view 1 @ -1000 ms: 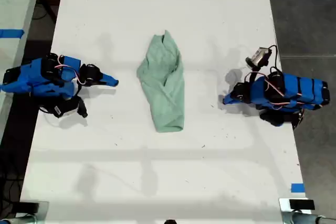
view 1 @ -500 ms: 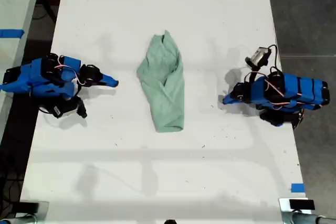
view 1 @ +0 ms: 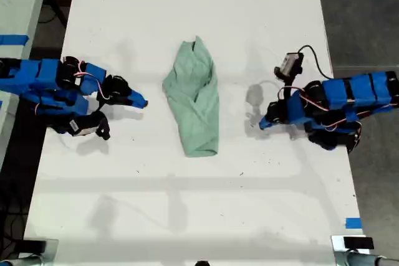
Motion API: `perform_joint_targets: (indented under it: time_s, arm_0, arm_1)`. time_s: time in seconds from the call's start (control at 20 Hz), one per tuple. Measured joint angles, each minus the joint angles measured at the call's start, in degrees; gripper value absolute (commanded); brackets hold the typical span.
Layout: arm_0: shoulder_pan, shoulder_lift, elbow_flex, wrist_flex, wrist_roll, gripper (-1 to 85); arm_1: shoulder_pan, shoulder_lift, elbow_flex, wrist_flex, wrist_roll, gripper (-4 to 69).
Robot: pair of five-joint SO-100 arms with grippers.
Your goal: Fold t shirt
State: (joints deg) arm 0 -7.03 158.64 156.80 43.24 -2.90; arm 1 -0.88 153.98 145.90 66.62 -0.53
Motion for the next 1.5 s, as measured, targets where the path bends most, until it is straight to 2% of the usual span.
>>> perform_joint_targets:
  time_s: [0.1,0.2,0.35,0.4,0.55,0.65,0.75,0.85,0.9,0.95,1.0,1.1,1.15,1.2,1.4,1.5]
  arm_0:
    - [4.92,-19.16,-12.04,-2.46,-2.55,16.2]
    - [9.23,-35.95,-24.26,-3.52,-3.43,17.7]
    - [13.01,-59.85,-44.38,-2.29,-4.04,18.9]
    - [13.8,-66.45,-51.06,-0.44,-4.13,19.2]
    - [14.24,-79.54,-66.09,4.83,-4.13,20.2]
    - [13.97,-83.06,-68.29,5.63,-4.13,20.3]
    - [12.83,-84.81,-68.99,5.71,-4.13,18.2]
    - [11.69,-86.13,-70.49,5.71,-3.43,13.7]
    - [11.25,-86.92,-71.19,5.71,-2.64,9.0]
    - [11.07,-87.8,-72.07,5.71,-1.67,-0.1]
    - [10.99,-88.59,-72.95,5.71,-0.79,-0.1]
    - [10.99,-89.21,-73.83,5.71,-0.18,-0.2]
    - [10.99,-89.21,-74.09,5.71,0.0,-0.2]
    - [10.99,-89.21,-74.18,5.71,0.18,-0.2]
    - [10.9,-89.21,-74.53,5.71,0.18,-0.2]
    - [10.37,-89.65,-76.82,6.42,0.53,-0.2]
  arm_1:
    - [-3.08,-13.18,-9.58,0.09,-0.79,18.9]
    - [-5.01,-16.61,-10.81,-3.25,-4.66,25.6]
    - [-5.89,-10.46,-3.25,-17.67,-13.27,27.2]
    - [-5.8,-9.58,-3.08,-20.04,-14.5,27.0]
    - [-4.13,-12.66,-6.94,-15.03,-16.35,26.8]
    - [-2.9,-19.95,-13.18,-11.87,-16.52,26.7]
    - [-1.93,-30.06,-19.78,-11.25,-16.61,26.6]
    - [-1.32,-41.48,-27.6,-11.25,-17.49,27.6]
    - [-1.23,-46.93,-31.9,-10.81,-17.93,28.4]
    - [-1.14,-52.73,-36.74,-10.28,-18.28,28.5]
    - [-1.14,-57.83,-41.22,-9.58,-18.72,28.5]
    - [-1.14,-66.88,-50.01,-8.09,-19.25,26.9]
    - [-1.14,-70.75,-53.88,-7.47,-19.42,9.0]
    - [-1.14,-74.0,-57.13,-6.77,-19.69,0.9]
    - [-1.14,-79.37,-64.25,-5.01,-18.37,1.1]
    - [-1.32,-79.63,-67.59,-0.35,-17.14,1.1]
